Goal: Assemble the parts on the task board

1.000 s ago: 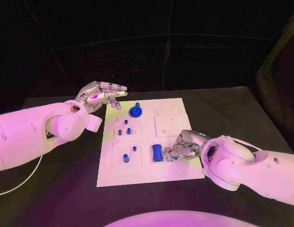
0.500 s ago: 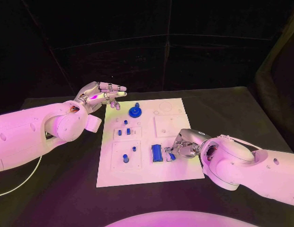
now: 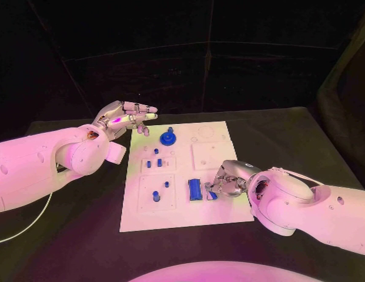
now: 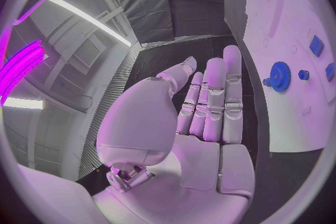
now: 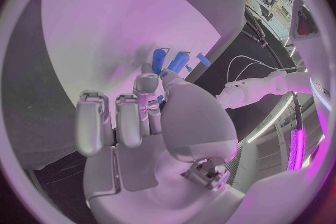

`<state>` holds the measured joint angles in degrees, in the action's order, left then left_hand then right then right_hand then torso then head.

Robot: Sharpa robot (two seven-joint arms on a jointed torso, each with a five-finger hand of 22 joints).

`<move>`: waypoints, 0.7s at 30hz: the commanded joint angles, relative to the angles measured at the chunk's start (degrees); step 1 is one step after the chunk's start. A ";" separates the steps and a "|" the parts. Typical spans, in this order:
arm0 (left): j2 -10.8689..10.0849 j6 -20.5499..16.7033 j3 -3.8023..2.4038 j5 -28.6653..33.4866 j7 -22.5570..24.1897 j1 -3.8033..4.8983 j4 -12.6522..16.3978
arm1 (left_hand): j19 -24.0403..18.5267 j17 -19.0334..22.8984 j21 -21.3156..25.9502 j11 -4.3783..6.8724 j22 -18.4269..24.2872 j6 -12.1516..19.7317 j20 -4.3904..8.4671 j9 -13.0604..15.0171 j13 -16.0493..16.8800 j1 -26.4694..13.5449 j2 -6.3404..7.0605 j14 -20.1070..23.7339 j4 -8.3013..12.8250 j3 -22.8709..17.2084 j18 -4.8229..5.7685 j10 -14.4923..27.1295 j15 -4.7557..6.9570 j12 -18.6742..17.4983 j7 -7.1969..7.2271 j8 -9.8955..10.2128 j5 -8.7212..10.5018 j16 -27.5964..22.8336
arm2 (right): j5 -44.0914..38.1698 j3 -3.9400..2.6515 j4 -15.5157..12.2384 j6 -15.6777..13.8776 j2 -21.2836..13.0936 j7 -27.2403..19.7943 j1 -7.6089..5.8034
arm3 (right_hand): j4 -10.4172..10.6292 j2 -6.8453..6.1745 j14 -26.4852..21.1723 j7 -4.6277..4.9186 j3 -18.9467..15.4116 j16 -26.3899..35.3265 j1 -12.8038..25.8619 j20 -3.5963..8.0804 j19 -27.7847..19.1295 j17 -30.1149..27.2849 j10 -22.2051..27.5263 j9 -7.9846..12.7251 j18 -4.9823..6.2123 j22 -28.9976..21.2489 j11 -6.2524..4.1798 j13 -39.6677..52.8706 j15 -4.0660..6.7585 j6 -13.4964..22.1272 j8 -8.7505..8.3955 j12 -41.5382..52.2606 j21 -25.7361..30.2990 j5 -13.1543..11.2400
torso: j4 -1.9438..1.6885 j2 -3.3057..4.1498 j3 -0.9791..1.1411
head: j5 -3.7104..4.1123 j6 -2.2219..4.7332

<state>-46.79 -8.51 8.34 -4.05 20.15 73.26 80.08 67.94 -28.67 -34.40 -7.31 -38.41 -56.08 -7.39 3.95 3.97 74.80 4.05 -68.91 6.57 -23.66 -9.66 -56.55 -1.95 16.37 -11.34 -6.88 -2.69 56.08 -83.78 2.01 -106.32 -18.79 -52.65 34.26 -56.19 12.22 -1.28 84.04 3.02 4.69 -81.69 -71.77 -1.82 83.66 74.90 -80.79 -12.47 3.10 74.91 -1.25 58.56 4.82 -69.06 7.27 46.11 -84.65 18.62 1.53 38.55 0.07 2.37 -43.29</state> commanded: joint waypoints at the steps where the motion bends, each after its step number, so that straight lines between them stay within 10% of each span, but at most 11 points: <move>1: 0.01 0.56 -0.04 0.19 0.12 0.09 0.08 | -0.19 0.05 0.23 -0.09 0.06 0.21 -0.04 -0.08 -0.09 0.20 -0.18 0.41 0.27 0.00 -0.81 0.35 -0.01 0.14 -0.25 -0.30 -0.16 0.07 | 0.82 0.00 -0.07 1.69 0.10 0.13 -0.04 | 0.69 -0.06 3.68 -0.11 -0.24 -0.52 1.05 0.01 0.54 2.12 -0.67 -0.21 -1.00 7.28 -0.14 0.96 0.01 -0.60 0.53 1.23 -0.28 1.15 | 0.02 0.00 0.02 | -0.10 -0.12; 16: 0.07 0.64 -0.04 0.19 0.06 0.09 0.04 | -0.19 0.05 0.23 -0.09 0.06 0.21 -0.04 -0.08 -0.09 0.20 -0.18 0.41 0.27 0.00 -0.81 0.35 -0.01 0.14 -0.25 -0.30 -0.16 0.07 | -0.16 0.00 0.35 0.78 0.16 0.16 -0.05 | 2.34 0.86 3.89 -0.43 -0.63 -1.36 2.60 0.23 0.96 3.47 -1.48 -0.50 -1.14 7.85 -0.41 2.37 0.24 -1.41 0.99 2.77 -0.64 2.13 | -0.02 -0.02 0.00 | -0.02 -0.06; 21: 0.08 0.64 -0.04 0.19 0.02 0.09 -0.01 | -0.19 0.05 0.23 -0.09 0.06 0.21 -0.04 -0.08 -0.09 0.20 -0.18 0.41 0.27 0.00 -0.81 0.35 -0.01 0.14 -0.25 -0.30 -0.16 0.07 | -0.61 -0.01 0.32 -0.83 0.13 0.08 -0.05 | 4.38 -0.59 3.80 -0.30 -3.87 -1.21 6.39 0.19 0.93 3.28 -1.41 -0.61 -1.14 7.84 -0.26 2.26 0.13 -1.42 1.03 2.13 -0.61 1.35 | 0.06 -0.01 0.03 | -0.04 -0.01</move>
<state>-46.75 -8.46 8.34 -4.05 20.01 73.26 80.03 67.94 -28.67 -34.40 -7.27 -38.41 -56.08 -7.39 3.95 3.97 74.80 4.05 -68.91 6.57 -23.66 -9.66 -56.51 -1.95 16.40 -11.34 -6.88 -2.69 56.08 -83.50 2.01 -105.85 -18.03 -52.52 34.34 -56.19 16.48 -1.75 84.04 2.69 1.52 -82.85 -66.07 -1.83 83.66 74.94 -81.91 -12.99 3.10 74.91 -1.54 60.85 4.82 -70.18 7.96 48.43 -85.12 20.47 1.53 38.55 0.08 2.37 -43.35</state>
